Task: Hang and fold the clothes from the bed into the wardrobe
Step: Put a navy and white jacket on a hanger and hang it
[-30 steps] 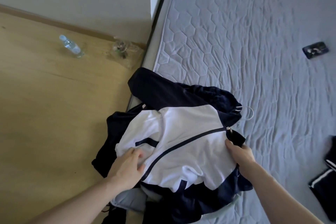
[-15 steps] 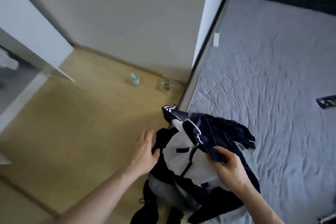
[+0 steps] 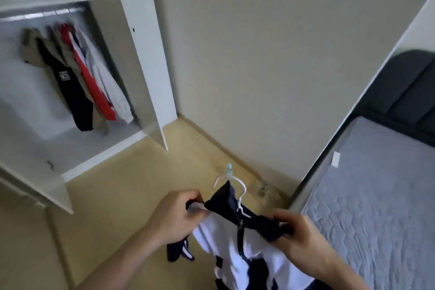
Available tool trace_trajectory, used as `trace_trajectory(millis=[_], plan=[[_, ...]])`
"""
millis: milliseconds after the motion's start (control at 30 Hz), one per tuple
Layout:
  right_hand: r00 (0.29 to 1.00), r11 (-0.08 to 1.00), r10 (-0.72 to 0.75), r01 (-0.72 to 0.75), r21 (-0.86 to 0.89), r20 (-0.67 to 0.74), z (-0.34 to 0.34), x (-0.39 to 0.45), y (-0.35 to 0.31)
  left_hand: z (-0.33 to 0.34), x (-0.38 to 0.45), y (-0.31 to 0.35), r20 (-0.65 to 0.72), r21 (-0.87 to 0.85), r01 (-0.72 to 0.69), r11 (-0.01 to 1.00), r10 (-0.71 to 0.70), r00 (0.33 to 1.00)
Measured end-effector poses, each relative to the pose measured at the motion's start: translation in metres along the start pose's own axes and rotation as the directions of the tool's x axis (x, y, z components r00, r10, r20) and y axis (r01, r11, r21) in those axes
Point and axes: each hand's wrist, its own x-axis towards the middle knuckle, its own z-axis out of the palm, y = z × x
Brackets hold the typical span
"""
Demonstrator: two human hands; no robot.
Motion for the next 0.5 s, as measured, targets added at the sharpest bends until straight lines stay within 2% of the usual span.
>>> trace_trajectory(millis=[67, 133, 300, 400, 500], plan=[[0.999, 0.998, -0.044, 0.045, -0.033, 0.018, 0.005, 0.025, -0.032, -0.039, -0.008, -0.013, -0.062, -0.117, 0.051, 0.992, -0.058, 0.996], [0.997, 0.996, -0.079, 0.080, -0.050, 0.019, 0.012, 0.052, -0.058, -0.078, -0.013, -0.027, -0.142, -0.165, 0.068, 0.984, -0.092, 0.986], [0.991, 0.984, -0.126, 0.132, -0.121, 0.053, 0.046, 0.120, -0.104, -0.171, -0.014, -0.076, -0.316, -0.150, 0.095, 0.984, -0.139, 0.938], [0.987, 0.979, -0.129, 0.143, -0.145, 0.099, 0.073, 0.155, -0.135, -0.214, -0.013, -0.103, -0.373, -0.119, 0.138, 0.983, -0.173, 0.912], [0.968, 0.967, -0.206, 0.223, -0.122, 0.141, 0.104, 0.189, -0.178, -0.256, -0.008, -0.127, -0.414, -0.114, 0.191, 0.975, -0.222, 0.883]])
